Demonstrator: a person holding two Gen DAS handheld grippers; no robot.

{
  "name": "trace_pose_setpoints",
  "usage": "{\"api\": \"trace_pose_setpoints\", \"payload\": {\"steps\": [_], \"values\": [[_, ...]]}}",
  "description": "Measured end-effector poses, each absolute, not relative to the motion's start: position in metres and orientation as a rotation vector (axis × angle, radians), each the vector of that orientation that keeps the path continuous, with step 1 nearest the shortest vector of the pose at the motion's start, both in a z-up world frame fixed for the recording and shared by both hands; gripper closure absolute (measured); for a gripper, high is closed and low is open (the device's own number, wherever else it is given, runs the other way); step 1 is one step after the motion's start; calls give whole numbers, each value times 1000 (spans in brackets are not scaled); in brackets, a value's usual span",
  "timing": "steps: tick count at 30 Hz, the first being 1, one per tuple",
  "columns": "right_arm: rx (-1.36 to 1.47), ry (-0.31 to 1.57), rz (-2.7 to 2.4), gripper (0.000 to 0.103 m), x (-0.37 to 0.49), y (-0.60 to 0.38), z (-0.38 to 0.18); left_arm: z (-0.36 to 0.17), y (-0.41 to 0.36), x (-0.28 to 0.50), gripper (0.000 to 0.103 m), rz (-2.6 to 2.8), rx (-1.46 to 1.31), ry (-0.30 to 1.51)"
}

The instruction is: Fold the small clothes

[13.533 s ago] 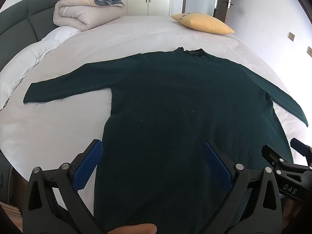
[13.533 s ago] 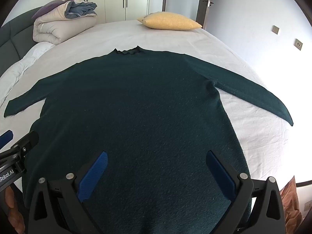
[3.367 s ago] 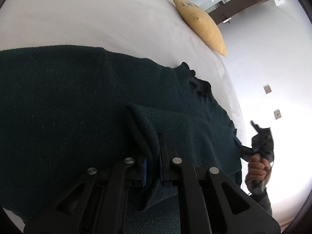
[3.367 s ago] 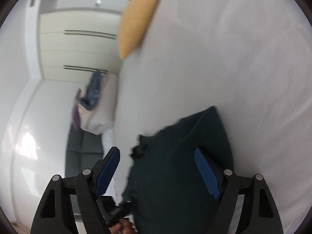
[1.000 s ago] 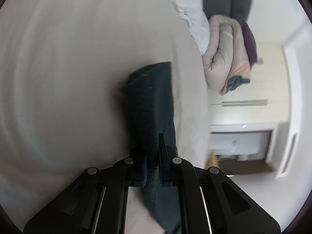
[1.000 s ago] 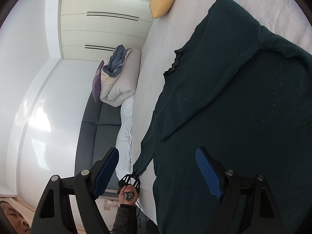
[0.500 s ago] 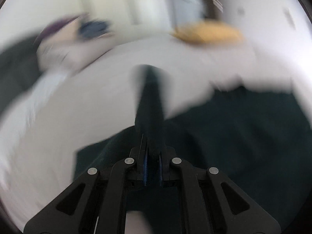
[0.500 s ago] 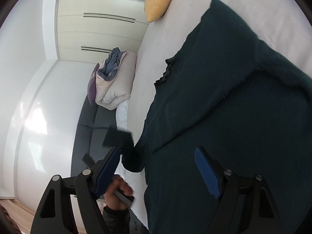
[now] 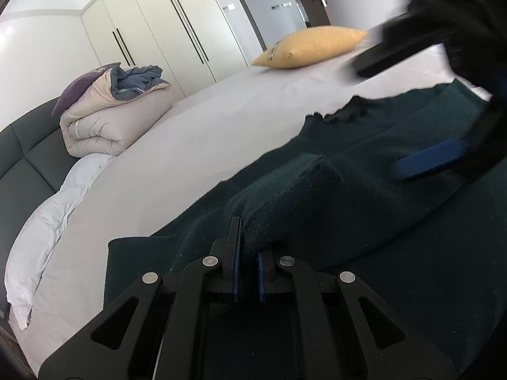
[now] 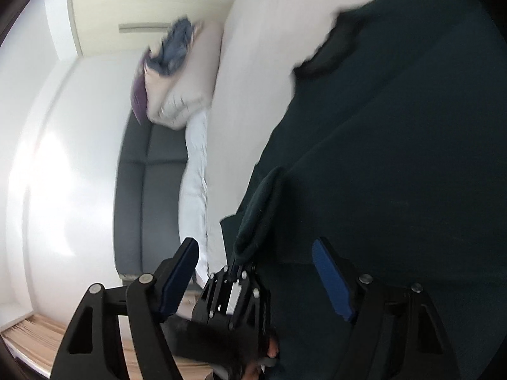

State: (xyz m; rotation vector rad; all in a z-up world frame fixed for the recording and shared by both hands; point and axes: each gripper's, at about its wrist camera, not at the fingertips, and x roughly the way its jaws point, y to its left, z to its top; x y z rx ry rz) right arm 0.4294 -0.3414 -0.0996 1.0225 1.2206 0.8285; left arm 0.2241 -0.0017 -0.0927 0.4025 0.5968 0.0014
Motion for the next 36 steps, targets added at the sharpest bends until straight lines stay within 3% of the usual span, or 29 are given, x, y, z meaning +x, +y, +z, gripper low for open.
{"api": "trace_pose_setpoints", "payload": {"steps": [8,10,13,14,18,24,32,36], "values": [[988,1369,826,41,459,-274,-119,-72,3,209,96,-1,359,538],[990,1369,834,65,461,-270,-125,-71,3,207,96,-5,361,545],[928,1341,837,87,462,-266,-121,-71,1,208,96,-8,363,550],[912,1327,837,90,463,-267,-119,-69,2,207,95,-14,360,559],[854,1249,820,93,465,-282,-100,-60,2,191,93,-70,336,583],[793,1173,748,94,466,-332,-88,-24,64,154,93,-116,43,583],[769,1117,626,94,459,-408,-92,-16,177,186,93,-28,-234,714],[778,1101,580,94,460,-434,-95,-10,188,207,93,-45,-254,747]]}}
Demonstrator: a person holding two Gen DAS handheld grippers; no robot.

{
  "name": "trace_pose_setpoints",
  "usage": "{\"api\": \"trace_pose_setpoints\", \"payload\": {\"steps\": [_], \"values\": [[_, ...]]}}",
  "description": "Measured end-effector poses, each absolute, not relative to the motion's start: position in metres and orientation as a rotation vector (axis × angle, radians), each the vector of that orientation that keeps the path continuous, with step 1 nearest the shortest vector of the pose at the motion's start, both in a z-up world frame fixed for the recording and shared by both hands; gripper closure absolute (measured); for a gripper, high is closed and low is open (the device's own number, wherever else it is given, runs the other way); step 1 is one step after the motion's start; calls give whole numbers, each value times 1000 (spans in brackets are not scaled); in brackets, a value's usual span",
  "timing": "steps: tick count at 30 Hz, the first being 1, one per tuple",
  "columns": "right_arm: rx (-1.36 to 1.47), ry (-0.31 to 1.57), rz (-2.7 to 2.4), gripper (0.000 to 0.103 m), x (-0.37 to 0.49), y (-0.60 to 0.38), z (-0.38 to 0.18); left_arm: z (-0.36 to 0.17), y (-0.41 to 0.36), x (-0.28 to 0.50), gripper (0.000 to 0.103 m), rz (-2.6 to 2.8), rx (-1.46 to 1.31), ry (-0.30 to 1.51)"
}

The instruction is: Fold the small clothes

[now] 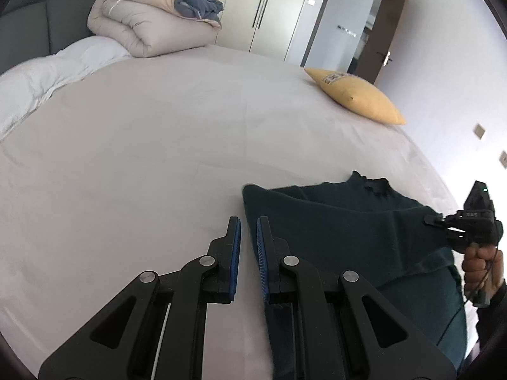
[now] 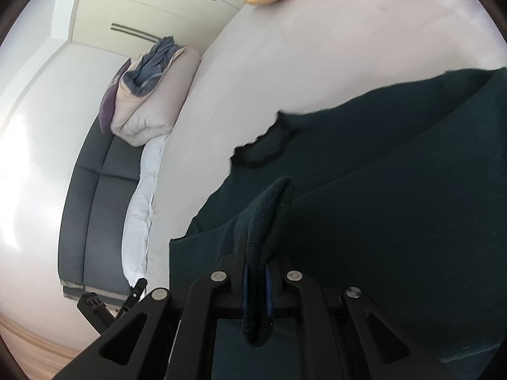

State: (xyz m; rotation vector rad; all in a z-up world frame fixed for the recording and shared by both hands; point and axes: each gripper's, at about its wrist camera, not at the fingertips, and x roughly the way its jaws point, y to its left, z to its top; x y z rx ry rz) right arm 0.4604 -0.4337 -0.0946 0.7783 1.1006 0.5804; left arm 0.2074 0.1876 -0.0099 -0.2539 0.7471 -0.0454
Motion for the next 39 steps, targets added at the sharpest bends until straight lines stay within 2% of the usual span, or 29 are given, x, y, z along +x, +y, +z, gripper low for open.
{"api": "trace_pose_setpoints", "payload": {"steps": [11,19,39], "values": [[724,1084,503,94,458,-465,-95,-13,159,253,93,-133,-201,813],[708,1109,492,94,453,-470,-104,-37,139,283,93,-133,-172,869],[699,1114,447,92,451,-488,-113,-53,103,302,93,-143,-83,895]]}}
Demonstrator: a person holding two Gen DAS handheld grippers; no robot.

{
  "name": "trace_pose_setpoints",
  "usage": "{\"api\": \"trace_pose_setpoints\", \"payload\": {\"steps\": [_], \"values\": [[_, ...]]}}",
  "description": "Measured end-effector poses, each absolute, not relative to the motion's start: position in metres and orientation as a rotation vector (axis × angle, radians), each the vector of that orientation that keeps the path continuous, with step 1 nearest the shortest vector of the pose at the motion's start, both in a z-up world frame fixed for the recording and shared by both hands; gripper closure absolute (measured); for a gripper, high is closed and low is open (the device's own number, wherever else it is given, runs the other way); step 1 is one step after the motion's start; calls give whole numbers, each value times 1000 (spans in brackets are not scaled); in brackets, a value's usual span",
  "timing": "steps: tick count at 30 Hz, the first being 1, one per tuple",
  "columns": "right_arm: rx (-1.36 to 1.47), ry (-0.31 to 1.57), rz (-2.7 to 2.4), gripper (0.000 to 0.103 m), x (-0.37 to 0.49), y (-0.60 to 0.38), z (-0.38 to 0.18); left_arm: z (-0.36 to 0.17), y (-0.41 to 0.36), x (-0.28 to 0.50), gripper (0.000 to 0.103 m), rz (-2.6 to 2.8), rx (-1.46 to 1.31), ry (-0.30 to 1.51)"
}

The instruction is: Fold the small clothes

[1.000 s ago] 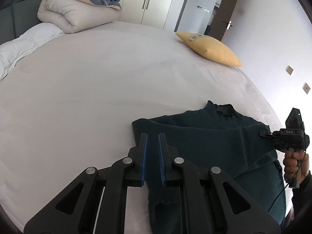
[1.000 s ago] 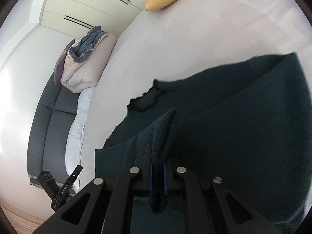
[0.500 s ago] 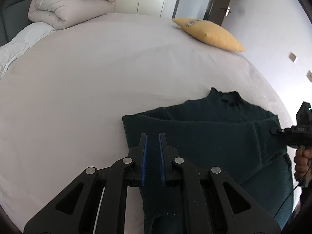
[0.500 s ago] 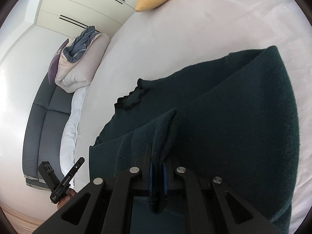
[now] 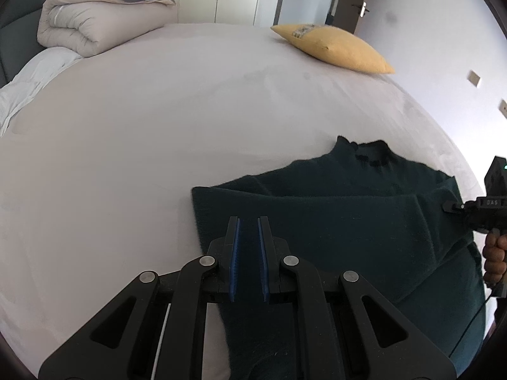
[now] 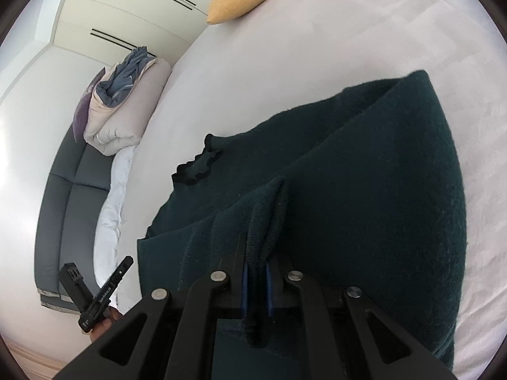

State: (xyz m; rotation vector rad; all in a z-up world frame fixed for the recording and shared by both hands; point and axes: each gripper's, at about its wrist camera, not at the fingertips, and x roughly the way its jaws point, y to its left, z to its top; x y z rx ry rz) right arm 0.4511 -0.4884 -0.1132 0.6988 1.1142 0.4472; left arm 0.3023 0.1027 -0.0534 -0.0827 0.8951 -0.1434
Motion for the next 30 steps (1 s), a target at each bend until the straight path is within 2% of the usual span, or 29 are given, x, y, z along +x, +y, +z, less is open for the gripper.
{"api": "trace_pose_setpoints", "payload": {"steps": [6,21,23,27,30], "values": [[681,1116,443,88,449,-490,-113,-83,90,316,93,-123,-30,978],[676,1073,316,92,438,-508,-112,-81,97,313,93,-109,-77,949],[655,1041,262,85,429,-513,-98,-67,106,310,93,-93,-97,886],[671,951,408,85,424,-501,-74,-59,124,326,93,-78,-139,878],[670,976,514,84,431,-481,-77,-77,131,343,93,-78,-177,950]]}}
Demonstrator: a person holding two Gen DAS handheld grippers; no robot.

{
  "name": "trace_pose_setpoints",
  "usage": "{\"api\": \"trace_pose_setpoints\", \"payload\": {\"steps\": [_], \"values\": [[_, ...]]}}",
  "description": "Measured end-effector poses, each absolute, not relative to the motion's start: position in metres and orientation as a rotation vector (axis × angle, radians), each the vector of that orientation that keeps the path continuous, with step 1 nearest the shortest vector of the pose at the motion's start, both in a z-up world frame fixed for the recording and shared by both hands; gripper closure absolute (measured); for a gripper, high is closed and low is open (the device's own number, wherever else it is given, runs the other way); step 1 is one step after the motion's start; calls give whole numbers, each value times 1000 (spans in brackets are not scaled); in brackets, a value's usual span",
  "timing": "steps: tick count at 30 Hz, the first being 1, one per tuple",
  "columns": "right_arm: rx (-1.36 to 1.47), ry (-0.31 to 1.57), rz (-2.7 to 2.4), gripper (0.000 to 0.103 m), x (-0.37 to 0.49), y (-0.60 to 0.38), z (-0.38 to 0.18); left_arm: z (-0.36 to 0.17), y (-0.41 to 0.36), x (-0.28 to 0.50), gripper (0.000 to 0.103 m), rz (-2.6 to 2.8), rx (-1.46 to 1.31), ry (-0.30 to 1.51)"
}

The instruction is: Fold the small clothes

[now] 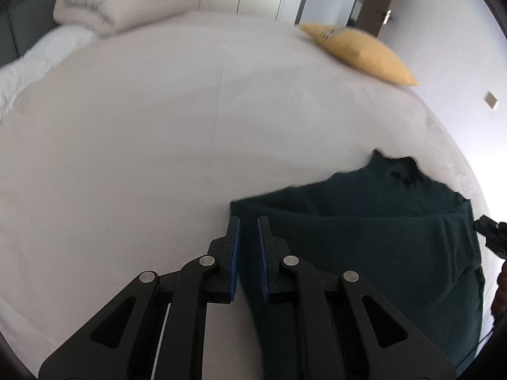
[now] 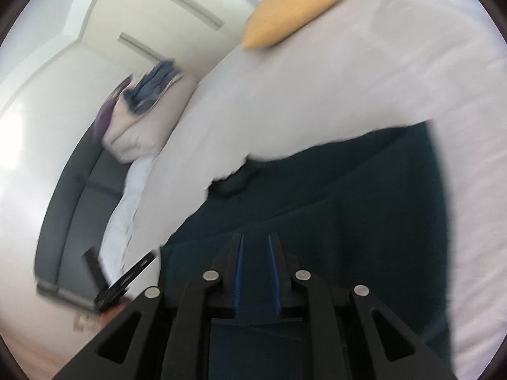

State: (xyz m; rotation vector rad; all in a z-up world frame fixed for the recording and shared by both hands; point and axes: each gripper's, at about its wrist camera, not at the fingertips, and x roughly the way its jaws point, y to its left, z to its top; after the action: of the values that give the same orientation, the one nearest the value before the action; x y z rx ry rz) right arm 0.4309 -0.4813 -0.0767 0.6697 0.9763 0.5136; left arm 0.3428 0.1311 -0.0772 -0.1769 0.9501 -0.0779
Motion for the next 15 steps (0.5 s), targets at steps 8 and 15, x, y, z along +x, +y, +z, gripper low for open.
{"api": "trace_pose_setpoints", "payload": {"steps": [8,15], "values": [[817,1088,518,103,438,-489,-139,-92,142,360,93,-78,-222,975],[805,1079,520,103,424,-487,-137,-90,124,339,93,-65,-149,946]]}}
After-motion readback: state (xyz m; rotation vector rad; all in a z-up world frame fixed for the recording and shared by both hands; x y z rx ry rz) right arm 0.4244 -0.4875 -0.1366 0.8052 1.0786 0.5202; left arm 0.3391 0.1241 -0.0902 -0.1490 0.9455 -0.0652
